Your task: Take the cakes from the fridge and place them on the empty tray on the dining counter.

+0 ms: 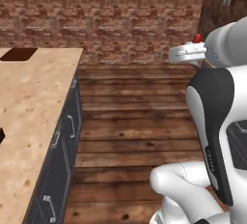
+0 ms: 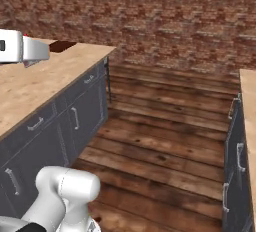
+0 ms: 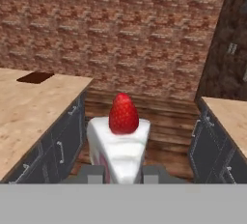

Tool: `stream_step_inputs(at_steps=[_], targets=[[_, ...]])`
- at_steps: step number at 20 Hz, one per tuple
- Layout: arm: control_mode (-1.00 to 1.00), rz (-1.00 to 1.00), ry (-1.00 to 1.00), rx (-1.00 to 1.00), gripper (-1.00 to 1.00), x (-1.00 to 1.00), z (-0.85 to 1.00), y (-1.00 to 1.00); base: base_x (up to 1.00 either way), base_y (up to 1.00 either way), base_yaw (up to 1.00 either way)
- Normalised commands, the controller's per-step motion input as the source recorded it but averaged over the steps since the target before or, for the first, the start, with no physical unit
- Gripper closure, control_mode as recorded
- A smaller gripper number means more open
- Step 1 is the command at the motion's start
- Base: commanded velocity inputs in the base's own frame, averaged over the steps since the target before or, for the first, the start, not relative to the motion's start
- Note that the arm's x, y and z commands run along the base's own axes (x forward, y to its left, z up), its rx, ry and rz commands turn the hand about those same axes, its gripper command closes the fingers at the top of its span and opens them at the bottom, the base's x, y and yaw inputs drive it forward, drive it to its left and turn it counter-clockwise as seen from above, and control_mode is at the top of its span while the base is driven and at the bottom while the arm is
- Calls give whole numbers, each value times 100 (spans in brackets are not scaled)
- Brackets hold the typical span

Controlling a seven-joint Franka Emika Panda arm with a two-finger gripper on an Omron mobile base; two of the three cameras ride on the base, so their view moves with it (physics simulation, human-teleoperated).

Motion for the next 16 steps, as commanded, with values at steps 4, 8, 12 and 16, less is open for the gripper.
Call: stream_step_inputs(at_steps=[4,8,12,16], targets=[[100,0,0,0,100,0,0,0,100,-25,6],[100,0,0,0,100,0,0,0,100,-24,6],[100,0,0,0,100,0,0,0,100,-22,8],[100,0,0,0,100,0,0,0,100,-21,8]])
